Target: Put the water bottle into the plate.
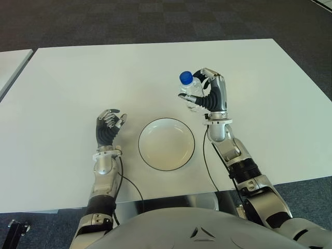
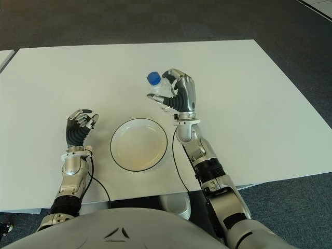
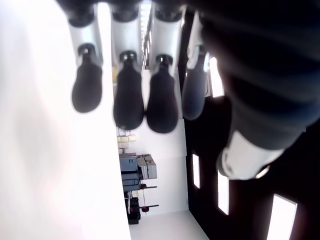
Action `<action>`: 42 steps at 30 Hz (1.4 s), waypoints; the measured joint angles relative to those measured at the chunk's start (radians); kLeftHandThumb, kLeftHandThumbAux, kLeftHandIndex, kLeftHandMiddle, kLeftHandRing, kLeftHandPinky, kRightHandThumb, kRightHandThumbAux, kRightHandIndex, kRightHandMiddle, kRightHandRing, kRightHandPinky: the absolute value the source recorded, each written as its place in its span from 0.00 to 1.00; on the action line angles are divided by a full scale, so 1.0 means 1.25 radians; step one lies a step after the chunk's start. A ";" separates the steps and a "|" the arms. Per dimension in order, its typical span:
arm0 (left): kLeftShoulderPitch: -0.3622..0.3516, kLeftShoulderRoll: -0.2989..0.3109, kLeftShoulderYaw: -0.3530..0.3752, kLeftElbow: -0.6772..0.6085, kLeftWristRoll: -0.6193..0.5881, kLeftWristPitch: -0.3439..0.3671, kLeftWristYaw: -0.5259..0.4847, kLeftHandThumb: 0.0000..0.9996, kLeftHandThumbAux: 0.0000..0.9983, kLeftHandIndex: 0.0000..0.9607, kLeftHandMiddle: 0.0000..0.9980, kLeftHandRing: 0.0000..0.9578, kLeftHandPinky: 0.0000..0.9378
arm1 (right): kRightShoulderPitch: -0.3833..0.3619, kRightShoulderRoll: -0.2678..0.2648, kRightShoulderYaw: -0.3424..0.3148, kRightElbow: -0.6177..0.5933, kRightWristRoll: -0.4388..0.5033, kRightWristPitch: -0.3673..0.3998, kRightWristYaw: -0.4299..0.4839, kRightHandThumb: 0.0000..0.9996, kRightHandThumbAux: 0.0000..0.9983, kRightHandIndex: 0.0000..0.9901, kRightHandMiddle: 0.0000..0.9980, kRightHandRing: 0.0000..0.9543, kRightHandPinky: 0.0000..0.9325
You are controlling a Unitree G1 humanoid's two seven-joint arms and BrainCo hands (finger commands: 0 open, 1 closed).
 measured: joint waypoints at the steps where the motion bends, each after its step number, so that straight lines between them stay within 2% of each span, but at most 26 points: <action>1: 0.000 0.000 0.000 0.000 0.000 0.000 0.000 0.71 0.72 0.45 0.71 0.72 0.72 | -0.001 -0.003 0.004 0.003 0.001 -0.023 0.013 0.75 0.71 0.45 0.91 0.94 0.96; 5: 0.000 0.000 0.000 0.000 0.000 -0.001 0.000 0.71 0.72 0.45 0.71 0.72 0.72 | -0.005 -0.011 0.018 0.006 0.000 -0.093 0.057 0.75 0.71 0.45 0.91 0.95 0.96; 9: 0.000 0.000 0.000 0.002 0.000 -0.004 0.000 0.71 0.72 0.45 0.71 0.72 0.72 | -0.005 -0.015 0.028 0.001 -0.001 -0.128 0.109 0.75 0.71 0.44 0.91 0.95 0.96; 22: -0.002 0.011 0.001 0.031 -0.004 -0.015 -0.013 0.71 0.72 0.45 0.70 0.71 0.70 | -0.004 -0.048 0.077 0.000 0.034 -0.148 0.365 0.74 0.71 0.44 0.90 0.94 0.96; 30: -0.003 0.013 0.001 0.036 -0.003 -0.019 -0.013 0.71 0.72 0.45 0.71 0.71 0.71 | 0.000 -0.048 0.098 0.004 0.049 -0.117 0.493 0.74 0.71 0.45 0.89 0.94 0.96; 34: -0.003 0.013 0.001 0.036 -0.003 -0.027 -0.013 0.71 0.72 0.45 0.71 0.72 0.72 | -0.002 -0.047 0.105 -0.018 0.054 -0.066 0.550 0.74 0.71 0.45 0.89 0.94 0.96; 42: -0.003 0.012 0.001 0.033 -0.003 -0.019 -0.013 0.71 0.72 0.45 0.70 0.71 0.71 | -0.012 -0.043 0.123 -0.051 0.052 0.009 0.605 0.74 0.71 0.45 0.90 0.94 0.96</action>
